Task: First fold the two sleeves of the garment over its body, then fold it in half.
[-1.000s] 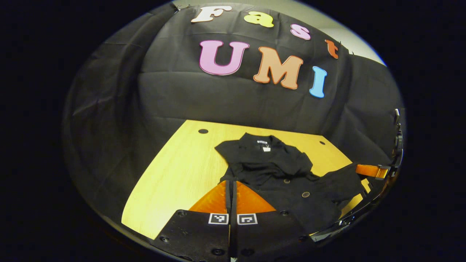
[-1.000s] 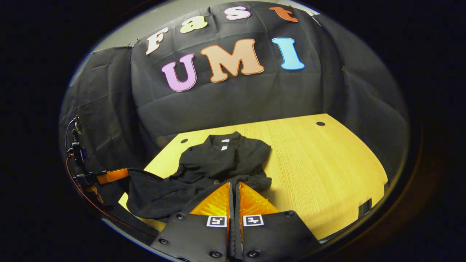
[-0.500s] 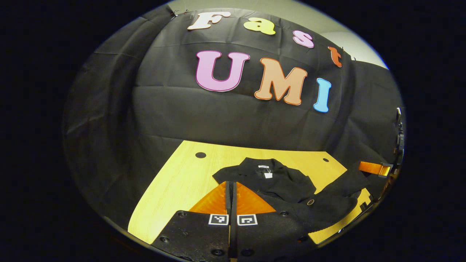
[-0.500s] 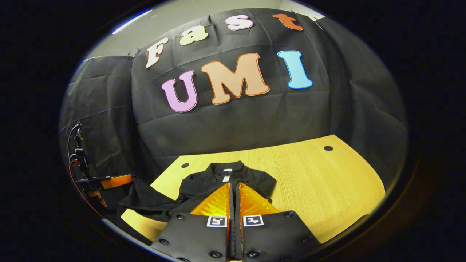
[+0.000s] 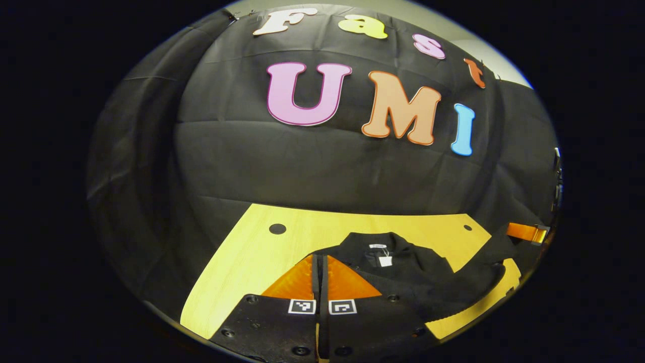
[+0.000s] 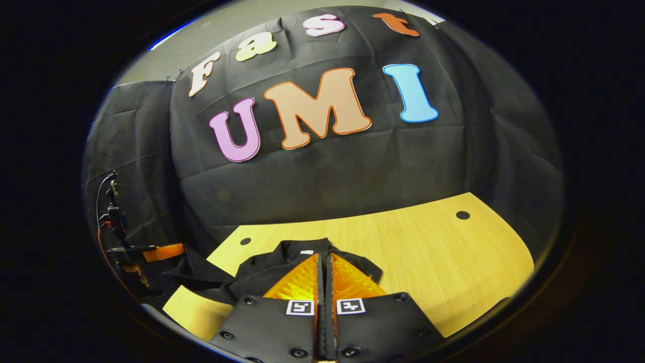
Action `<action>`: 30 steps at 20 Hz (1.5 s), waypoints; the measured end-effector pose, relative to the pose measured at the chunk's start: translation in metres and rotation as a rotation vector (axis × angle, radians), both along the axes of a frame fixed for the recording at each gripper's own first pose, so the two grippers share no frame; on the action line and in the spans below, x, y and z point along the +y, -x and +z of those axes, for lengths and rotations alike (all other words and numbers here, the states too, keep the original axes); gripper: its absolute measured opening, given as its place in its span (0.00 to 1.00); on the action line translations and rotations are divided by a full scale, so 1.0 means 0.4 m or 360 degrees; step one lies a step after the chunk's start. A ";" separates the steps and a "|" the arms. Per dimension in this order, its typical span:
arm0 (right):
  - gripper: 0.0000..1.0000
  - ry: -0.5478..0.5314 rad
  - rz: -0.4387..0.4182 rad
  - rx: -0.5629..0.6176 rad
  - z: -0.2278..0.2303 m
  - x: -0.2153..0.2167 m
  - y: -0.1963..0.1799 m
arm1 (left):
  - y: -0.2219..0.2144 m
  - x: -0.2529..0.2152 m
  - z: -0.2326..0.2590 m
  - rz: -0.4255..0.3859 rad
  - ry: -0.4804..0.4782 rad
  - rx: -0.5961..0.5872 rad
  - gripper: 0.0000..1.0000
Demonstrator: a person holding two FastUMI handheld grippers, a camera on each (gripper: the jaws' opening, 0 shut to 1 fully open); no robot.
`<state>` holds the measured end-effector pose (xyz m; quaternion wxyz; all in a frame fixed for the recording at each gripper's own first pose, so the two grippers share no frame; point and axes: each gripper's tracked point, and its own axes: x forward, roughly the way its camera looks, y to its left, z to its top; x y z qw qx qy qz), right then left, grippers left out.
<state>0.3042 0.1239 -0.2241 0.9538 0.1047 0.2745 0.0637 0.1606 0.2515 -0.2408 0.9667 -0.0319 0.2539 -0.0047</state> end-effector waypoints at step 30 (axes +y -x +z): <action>0.99 0.0347 -0.0257 -0.0613 0.322 0.016 0.199 | 0.172 -0.027 0.452 0.0153 -0.0312 -0.0731 0.90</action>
